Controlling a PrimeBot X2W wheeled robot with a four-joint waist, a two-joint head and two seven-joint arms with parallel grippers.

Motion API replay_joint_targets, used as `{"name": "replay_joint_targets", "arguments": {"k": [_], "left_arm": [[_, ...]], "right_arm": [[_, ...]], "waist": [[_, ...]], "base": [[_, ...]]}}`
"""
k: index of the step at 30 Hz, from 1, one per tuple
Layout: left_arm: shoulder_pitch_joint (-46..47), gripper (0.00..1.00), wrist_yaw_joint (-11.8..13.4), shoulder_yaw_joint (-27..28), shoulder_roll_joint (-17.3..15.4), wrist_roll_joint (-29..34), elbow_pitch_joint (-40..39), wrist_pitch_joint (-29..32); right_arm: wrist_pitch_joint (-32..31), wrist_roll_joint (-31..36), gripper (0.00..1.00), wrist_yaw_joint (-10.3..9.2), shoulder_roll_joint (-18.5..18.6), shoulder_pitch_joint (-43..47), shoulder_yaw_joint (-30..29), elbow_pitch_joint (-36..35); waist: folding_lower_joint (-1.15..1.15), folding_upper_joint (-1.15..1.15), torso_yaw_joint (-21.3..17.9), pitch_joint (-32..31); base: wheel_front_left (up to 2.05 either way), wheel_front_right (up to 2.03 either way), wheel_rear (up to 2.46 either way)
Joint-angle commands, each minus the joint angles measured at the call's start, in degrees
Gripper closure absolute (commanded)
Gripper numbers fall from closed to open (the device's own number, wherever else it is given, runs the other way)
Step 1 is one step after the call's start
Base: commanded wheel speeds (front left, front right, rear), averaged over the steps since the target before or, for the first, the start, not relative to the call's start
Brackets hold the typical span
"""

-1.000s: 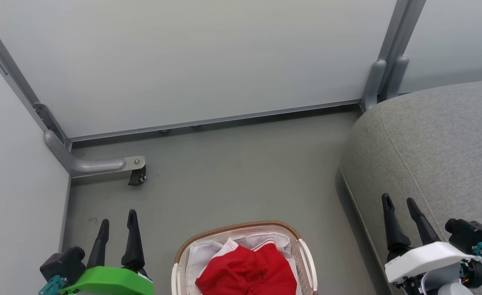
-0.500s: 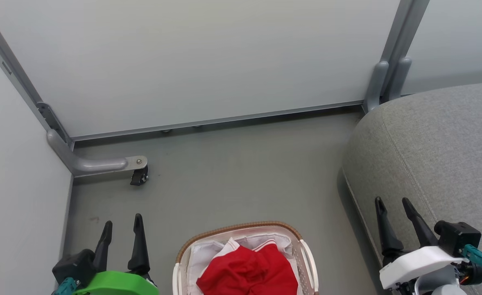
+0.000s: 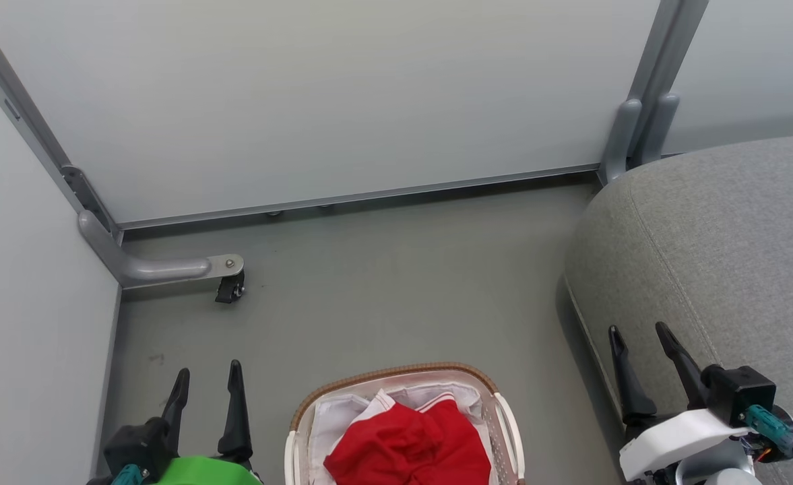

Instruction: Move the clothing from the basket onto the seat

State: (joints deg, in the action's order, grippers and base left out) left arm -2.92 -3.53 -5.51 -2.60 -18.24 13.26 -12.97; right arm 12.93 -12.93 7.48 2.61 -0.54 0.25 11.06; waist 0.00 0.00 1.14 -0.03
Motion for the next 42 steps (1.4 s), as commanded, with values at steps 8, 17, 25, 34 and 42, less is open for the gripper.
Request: {"name": "replay_joint_targets", "arguments": {"k": [8,17,25,34,42], "left_arm": [[-0.88,0.0,0.61,-0.01,-0.42,3.53,0.52,-1.27],[-1.38,0.0,1.07,-0.5,-0.45,5.92,1.25,-2.23],[-1.27,0.0,1.0,-0.56,-0.45,5.85,2.03,-2.21],[-1.05,0.0,0.89,-0.56,-0.45,5.87,2.4,-2.21],[-0.84,0.0,0.52,-0.7,-0.45,6.69,1.42,-2.2]], "right_arm": [[1.3,4.52,0.0,0.02,0.38,1.05,0.24,0.0],[2.31,7.8,0.0,0.02,0.43,1.28,0.42,0.16],[2.35,7.71,0.0,0.01,0.42,1.3,0.32,0.49],[2.35,7.81,0.0,0.01,0.42,1.19,0.28,0.5],[2.35,7.94,0.0,0.01,0.42,0.67,0.43,0.3]], "waist": [[0.0,0.0,0.12,0.02],[0.0,0.0,0.16,0.08],[0.0,0.0,0.19,0.15],[0.0,0.0,0.2,0.24],[0.0,0.0,-0.11,0.87]], "base": [[0.0,0.0,0.0],[0.0,0.0,0.0],[0.0,0.0,0.0],[0.0,0.0,0.0],[0.0,0.0,0.0]]}}
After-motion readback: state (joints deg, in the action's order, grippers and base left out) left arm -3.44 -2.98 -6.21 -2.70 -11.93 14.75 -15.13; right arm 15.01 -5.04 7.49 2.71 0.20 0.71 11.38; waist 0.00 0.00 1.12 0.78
